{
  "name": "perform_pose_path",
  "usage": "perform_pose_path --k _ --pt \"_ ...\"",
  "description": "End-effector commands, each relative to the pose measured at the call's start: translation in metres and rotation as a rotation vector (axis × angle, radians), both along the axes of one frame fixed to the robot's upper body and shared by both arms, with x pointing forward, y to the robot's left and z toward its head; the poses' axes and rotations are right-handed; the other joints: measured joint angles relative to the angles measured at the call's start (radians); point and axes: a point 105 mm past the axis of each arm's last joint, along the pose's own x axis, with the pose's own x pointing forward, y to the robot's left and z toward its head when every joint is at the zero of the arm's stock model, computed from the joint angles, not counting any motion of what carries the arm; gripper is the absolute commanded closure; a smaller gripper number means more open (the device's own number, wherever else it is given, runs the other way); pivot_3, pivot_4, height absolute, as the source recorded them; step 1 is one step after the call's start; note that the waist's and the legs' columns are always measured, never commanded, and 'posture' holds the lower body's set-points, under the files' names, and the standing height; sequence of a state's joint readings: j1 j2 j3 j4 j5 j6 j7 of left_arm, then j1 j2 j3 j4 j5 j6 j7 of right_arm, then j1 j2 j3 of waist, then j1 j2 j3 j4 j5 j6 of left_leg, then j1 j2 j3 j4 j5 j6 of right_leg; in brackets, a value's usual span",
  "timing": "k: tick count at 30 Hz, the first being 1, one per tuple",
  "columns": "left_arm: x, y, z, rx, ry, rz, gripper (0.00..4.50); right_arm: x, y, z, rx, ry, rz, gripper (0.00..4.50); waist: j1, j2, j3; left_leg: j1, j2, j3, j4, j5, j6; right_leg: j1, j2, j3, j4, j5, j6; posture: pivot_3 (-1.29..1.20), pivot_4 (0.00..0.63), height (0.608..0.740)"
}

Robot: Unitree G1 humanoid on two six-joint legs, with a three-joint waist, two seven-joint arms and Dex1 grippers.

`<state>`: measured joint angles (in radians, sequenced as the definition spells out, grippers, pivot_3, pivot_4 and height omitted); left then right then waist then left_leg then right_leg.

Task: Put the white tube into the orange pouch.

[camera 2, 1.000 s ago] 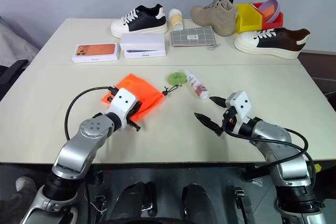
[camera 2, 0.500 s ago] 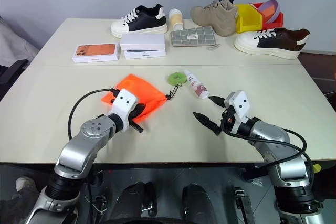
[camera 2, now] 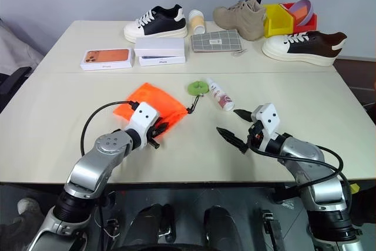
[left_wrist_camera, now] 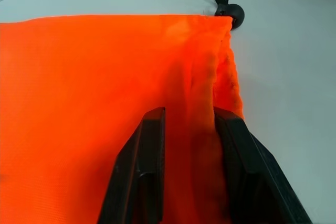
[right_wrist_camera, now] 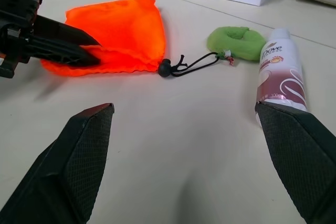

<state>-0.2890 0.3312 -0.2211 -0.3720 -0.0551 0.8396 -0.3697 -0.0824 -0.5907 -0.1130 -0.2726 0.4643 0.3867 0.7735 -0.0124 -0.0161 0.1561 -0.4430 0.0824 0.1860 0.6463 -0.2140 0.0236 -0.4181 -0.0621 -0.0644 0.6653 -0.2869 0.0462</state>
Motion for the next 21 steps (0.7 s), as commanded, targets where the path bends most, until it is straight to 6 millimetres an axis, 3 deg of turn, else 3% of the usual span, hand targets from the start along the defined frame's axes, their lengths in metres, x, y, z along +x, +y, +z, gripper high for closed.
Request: perform_pose_path --k 1,5,11,15,21 --pt "0.003 0.000 0.013 -0.017 -0.045 0.007 4.46 -0.001 0.002 0.012 0.004 -0.056 0.012 0.00 0.000 0.000 0.000 0.000 0.000 0.000 0.000 0.000 0.000 0.000 0.000 0.000 0.000 0.000 0.000 0.00 0.150 0.740" --pt "0.006 0.008 0.017 -0.016 -0.066 0.036 4.46 0.000 0.003 0.014 0.003 -0.060 0.016 0.00 0.000 0.000 0.000 0.000 0.000 0.000 0.000 0.000 0.000 0.000 0.000 0.000 0.000 0.000 0.000 0.00 0.150 0.740" --pt "0.010 0.029 0.039 -0.107 -0.131 0.099 4.46 0.017 0.007 0.020 -0.023 -0.108 -0.040 0.00 -0.003 0.000 0.000 0.000 0.000 0.000 0.000 0.000 0.000 0.000 0.000 0.000 0.000 0.000 0.000 0.00 0.150 0.740" --pt "0.009 0.038 0.049 -0.193 -0.143 0.103 4.46 0.048 0.010 0.014 -0.058 -0.117 -0.156 0.00 -0.004 0.000 0.000 0.000 0.000 0.000 0.000 0.000 0.000 0.000 0.000 0.000 0.000 0.000 0.000 0.00 0.150 0.740" --pt "0.009 0.035 0.051 -0.253 -0.135 0.095 4.46 0.087 0.006 -0.003 -0.087 -0.092 -0.335 0.00 -0.001 0.000 0.000 0.000 0.000 0.001 0.001 0.003 -0.005 0.000 0.000 0.000 0.001 0.000 0.001 0.00 0.150 0.740"
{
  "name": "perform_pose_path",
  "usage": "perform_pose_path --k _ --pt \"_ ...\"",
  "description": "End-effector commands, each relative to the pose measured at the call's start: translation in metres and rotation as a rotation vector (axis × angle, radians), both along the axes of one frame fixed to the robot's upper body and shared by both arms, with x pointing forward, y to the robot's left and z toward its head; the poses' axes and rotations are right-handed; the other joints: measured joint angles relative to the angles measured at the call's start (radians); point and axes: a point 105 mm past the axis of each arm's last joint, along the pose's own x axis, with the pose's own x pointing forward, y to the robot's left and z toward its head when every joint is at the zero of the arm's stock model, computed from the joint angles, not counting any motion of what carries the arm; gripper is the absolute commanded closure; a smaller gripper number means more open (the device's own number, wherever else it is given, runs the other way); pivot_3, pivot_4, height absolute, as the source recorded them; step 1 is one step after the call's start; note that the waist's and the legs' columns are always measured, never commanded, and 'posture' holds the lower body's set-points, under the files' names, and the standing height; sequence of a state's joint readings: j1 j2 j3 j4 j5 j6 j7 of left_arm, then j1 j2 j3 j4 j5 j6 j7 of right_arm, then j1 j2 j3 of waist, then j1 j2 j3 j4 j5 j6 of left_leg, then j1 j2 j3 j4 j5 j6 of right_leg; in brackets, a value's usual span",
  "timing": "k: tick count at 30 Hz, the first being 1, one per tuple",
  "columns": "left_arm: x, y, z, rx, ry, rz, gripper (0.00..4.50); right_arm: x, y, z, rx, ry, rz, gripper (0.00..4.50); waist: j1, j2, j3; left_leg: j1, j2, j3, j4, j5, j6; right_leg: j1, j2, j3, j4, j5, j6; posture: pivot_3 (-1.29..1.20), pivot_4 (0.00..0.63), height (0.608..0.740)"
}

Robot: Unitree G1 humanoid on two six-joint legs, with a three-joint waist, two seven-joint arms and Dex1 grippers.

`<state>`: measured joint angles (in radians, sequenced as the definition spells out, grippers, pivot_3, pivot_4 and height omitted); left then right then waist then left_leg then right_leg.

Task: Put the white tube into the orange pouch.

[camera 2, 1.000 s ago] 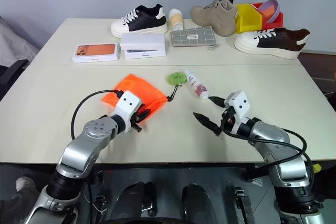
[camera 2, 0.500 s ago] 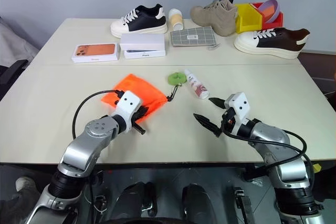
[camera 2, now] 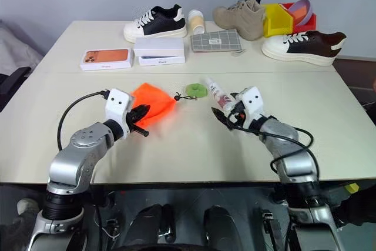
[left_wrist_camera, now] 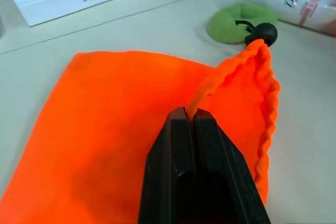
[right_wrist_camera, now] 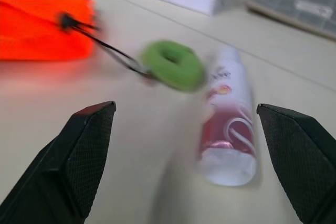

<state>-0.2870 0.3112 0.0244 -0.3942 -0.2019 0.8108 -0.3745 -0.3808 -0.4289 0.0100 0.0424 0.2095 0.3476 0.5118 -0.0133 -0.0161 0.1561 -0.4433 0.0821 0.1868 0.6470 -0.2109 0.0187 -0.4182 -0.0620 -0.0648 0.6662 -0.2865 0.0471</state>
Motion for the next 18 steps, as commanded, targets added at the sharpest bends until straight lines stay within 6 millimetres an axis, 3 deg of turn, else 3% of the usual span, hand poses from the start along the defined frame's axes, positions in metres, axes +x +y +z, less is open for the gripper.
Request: perform_pose_path --k 1,6,11,18 --pt "-0.001 -0.004 0.016 -0.043 -0.061 -0.017 4.46 0.016 -0.006 0.003 -0.006 -0.042 -0.088 0.00 0.000 0.000 0.000 0.000 0.000 0.000 0.000 0.000 0.000 0.000 0.000 0.000 0.000 0.000 0.000 0.00 0.150 0.740" --pt "-0.002 -0.008 0.016 -0.052 -0.055 -0.022 4.46 0.031 -0.010 -0.011 0.033 0.002 -0.156 0.00 -0.005 0.000 0.000 0.000 0.000 0.001 0.000 0.001 -0.001 0.000 0.000 0.000 0.000 0.001 0.003 0.00 0.150 0.740" --pt "-0.001 -0.010 0.012 -0.045 -0.041 -0.027 4.46 0.037 -0.008 -0.012 0.087 0.003 -0.157 0.00 -0.005 0.000 0.000 0.000 0.000 0.001 0.000 0.001 -0.001 0.000 0.001 0.000 0.001 0.002 0.003 0.00 0.150 0.740" --pt "0.001 -0.013 0.012 -0.044 -0.037 -0.031 4.50 0.035 -0.004 -0.010 0.096 -0.014 -0.136 3.24 -0.006 0.000 0.000 0.000 0.000 0.001 0.000 0.001 -0.001 0.000 0.001 0.000 0.001 0.002 0.004 0.00 0.150 0.740"
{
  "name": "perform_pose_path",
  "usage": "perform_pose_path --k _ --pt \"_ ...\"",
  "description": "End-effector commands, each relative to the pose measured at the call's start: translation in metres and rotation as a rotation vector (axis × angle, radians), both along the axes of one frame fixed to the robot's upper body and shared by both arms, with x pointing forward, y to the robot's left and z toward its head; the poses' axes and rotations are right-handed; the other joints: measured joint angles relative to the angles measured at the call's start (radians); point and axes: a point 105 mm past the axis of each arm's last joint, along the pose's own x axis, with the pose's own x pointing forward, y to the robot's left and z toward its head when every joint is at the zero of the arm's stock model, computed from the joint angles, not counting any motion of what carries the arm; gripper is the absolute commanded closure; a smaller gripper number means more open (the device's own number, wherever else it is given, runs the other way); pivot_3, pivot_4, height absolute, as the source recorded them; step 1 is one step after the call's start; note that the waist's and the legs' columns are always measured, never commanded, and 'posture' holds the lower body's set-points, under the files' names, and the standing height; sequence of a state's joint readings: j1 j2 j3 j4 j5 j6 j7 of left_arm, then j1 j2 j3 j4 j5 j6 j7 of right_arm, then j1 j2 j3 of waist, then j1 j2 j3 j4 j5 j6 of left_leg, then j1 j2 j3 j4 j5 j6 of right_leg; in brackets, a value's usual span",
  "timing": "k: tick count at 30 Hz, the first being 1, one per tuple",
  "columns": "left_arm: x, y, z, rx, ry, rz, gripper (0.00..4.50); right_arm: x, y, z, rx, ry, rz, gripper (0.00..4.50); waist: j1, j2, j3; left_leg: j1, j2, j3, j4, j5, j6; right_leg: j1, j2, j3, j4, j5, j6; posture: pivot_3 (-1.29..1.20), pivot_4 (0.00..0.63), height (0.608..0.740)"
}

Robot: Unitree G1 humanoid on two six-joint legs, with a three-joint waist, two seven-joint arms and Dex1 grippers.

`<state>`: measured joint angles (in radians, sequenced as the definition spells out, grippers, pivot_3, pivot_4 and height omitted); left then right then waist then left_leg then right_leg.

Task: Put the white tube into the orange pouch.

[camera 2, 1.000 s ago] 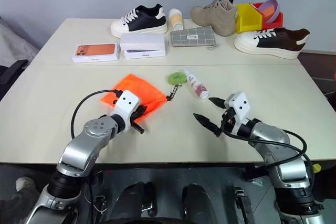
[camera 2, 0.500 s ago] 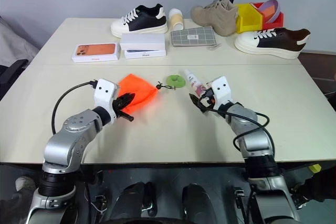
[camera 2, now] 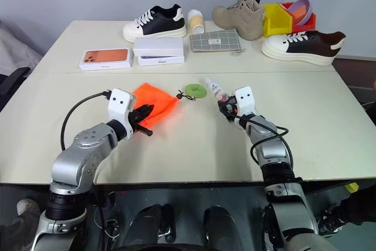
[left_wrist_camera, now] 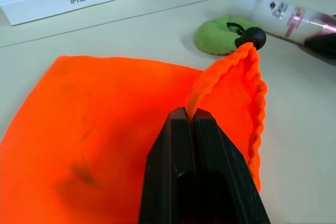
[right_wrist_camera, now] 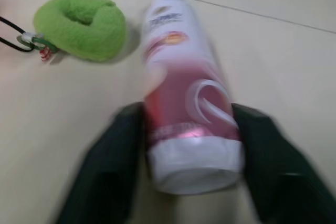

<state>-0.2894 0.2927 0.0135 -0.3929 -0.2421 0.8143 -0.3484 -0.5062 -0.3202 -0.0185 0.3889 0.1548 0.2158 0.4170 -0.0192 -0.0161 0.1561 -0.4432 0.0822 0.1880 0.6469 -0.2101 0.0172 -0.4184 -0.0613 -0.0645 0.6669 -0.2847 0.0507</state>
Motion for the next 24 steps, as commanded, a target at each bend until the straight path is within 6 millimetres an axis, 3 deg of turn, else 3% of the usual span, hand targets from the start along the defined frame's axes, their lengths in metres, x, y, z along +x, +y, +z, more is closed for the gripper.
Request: perform_pose_path --k 1,8,12,18,24 --pt "0.001 -0.005 0.012 -0.001 -0.047 -0.016 4.50 0.001 0.003 0.019 0.024 -0.076 0.014 3.24 0.000 0.000 0.000 0.000 0.000 0.000 0.000 0.000 0.000 0.000 0.000 0.000 0.000 0.000 0.000 0.00 0.150 0.740" --pt "0.003 -0.005 0.011 -0.003 -0.048 -0.012 4.50 -0.011 0.000 0.036 0.029 -0.148 0.059 3.24 0.001 0.000 0.000 0.000 0.000 0.000 0.000 0.000 0.000 0.000 0.000 0.000 0.000 0.000 0.000 0.00 0.150 0.740" --pt "0.004 -0.006 0.011 -0.009 -0.047 -0.011 4.50 -0.052 0.009 0.054 0.006 -0.188 0.285 3.24 0.007 0.000 0.000 -0.001 0.000 0.000 -0.001 0.000 0.000 0.000 -0.001 0.000 0.000 0.000 0.001 0.00 0.150 0.740" --pt "0.003 -0.010 0.011 -0.017 -0.047 -0.037 4.50 -0.103 0.037 0.057 -0.010 -0.106 0.553 3.24 -0.001 0.000 0.000 0.000 0.000 -0.001 -0.001 -0.003 0.005 0.000 -0.001 0.000 0.000 0.000 0.000 0.00 0.150 0.740" --pt "0.001 -0.016 0.012 -0.015 -0.048 -0.072 4.50 -0.108 0.061 0.054 -0.042 -0.081 0.602 3.24 0.004 0.000 0.000 0.000 0.001 -0.002 -0.001 -0.003 0.005 0.000 -0.001 0.000 0.000 -0.001 -0.002 0.00 0.150 0.740"
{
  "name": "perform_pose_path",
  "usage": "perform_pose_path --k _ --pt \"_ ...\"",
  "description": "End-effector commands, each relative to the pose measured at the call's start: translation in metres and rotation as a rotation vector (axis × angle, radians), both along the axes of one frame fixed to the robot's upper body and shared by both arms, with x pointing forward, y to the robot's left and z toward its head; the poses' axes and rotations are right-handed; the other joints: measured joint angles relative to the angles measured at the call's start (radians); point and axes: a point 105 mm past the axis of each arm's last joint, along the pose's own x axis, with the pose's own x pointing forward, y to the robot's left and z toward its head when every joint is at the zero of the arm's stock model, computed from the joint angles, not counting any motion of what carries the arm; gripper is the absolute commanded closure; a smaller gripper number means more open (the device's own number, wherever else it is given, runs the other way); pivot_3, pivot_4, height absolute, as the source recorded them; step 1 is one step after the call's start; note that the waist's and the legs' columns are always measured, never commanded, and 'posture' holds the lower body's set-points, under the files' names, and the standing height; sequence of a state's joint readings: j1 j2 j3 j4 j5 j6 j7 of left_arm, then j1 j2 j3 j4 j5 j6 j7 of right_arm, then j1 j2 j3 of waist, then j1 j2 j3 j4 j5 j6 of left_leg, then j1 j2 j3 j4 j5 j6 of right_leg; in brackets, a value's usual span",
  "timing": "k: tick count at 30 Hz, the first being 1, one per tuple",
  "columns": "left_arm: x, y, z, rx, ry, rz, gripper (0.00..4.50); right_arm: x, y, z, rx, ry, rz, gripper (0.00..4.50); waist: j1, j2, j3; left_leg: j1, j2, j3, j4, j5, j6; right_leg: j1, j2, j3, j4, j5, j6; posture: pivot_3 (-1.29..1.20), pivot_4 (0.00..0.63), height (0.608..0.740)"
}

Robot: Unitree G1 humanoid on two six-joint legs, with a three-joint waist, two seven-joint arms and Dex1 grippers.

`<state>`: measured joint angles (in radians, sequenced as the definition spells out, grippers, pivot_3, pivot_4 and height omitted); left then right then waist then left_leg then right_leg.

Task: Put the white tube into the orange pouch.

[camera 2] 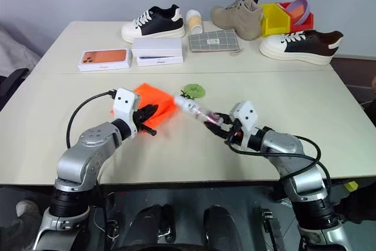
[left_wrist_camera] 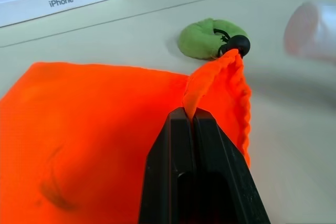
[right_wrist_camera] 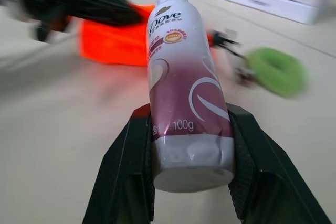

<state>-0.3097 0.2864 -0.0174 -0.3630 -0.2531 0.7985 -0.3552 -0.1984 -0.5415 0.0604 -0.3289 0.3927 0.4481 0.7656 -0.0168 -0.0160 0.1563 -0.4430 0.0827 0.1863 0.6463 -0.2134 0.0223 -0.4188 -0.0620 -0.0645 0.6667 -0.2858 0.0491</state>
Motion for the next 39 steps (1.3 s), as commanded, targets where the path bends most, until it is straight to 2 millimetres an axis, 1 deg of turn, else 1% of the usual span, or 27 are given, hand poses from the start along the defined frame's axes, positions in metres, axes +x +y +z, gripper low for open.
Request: perform_pose_path --k 1,5,10,13,17,22,26,33,37,39 --pt "-0.002 -0.006 0.015 -0.009 -0.056 -0.036 4.50 -0.001 0.016 0.011 -0.009 -0.049 0.029 3.24 0.003 0.000 0.000 0.000 0.000 0.000 0.000 0.000 0.000 0.000 0.000 0.000 0.000 0.000 0.000 0.00 0.150 0.740" --pt "-0.003 -0.009 0.019 -0.016 -0.069 -0.051 4.50 0.002 0.027 0.003 -0.044 -0.041 0.044 3.24 0.003 0.000 0.000 -0.001 0.000 0.000 0.000 0.000 0.001 0.000 0.000 0.000 0.000 -0.001 -0.002 0.00 0.150 0.740" --pt "-0.008 -0.014 0.021 -0.018 -0.079 -0.089 4.50 0.008 0.031 -0.003 -0.094 -0.050 0.032 3.24 0.003 0.000 0.000 -0.001 0.000 0.000 0.000 0.000 0.001 0.000 0.000 0.000 0.000 -0.001 -0.002 0.00 0.150 0.740" --pt "-0.011 -0.019 0.022 -0.018 -0.085 -0.122 4.50 0.012 0.035 -0.004 -0.102 -0.052 0.022 3.24 0.001 0.000 0.000 -0.001 0.000 0.000 0.000 0.000 0.001 0.000 0.000 0.000 0.000 -0.001 -0.001 0.00 0.150 0.740" --pt "-0.020 -0.028 0.020 -0.011 -0.081 -0.201 4.50 0.015 0.047 -0.006 -0.137 -0.064 0.024 3.24 0.001 0.000 0.000 -0.001 0.000 0.000 0.000 0.000 0.001 -0.001 0.000 0.000 0.000 0.000 -0.001 0.00 0.150 0.740" --pt "-0.032 -0.039 0.018 0.006 -0.072 -0.305 4.50 0.023 0.062 -0.005 -0.167 -0.082 0.008 3.24 -0.001 0.000 0.000 -0.001 0.000 0.000 0.000 0.000 0.000 -0.001 0.000 0.000 0.000 0.000 0.000 0.00 0.150 0.740" --pt "-0.036 -0.043 0.018 0.007 -0.070 -0.346 4.50 0.029 0.074 -0.002 -0.183 -0.103 -0.005 3.24 -0.001 0.000 0.000 -0.001 0.000 0.000 0.000 0.001 -0.001 -0.001 0.000 0.000 0.000 0.000 0.000 0.00 0.150 0.740" --pt "-0.040 -0.044 0.015 0.015 -0.059 -0.361 4.50 0.042 0.100 0.007 -0.138 -0.114 -0.038 3.24 -0.002 0.000 0.000 -0.002 0.000 0.001 0.000 0.002 -0.003 -0.002 0.000 0.000 0.000 0.000 0.000 0.00 0.150 0.740" --pt "-0.042 -0.043 0.014 0.017 -0.056 -0.362 4.50 0.048 0.105 0.005 -0.152 -0.110 -0.064 3.24 -0.002 0.000 0.000 -0.002 0.000 0.001 0.000 0.002 -0.004 -0.002 0.000 0.000 0.000 0.000 0.000 0.00 0.150 0.740" --pt "-0.042 -0.040 0.013 0.019 -0.054 -0.351 4.50 0.047 0.110 0.003 -0.143 -0.081 -0.042 3.24 -0.003 0.000 0.000 -0.002 0.000 0.001 0.000 0.002 -0.004 -0.002 0.000 0.000 0.000 0.000 0.000 0.00 0.150 0.740"
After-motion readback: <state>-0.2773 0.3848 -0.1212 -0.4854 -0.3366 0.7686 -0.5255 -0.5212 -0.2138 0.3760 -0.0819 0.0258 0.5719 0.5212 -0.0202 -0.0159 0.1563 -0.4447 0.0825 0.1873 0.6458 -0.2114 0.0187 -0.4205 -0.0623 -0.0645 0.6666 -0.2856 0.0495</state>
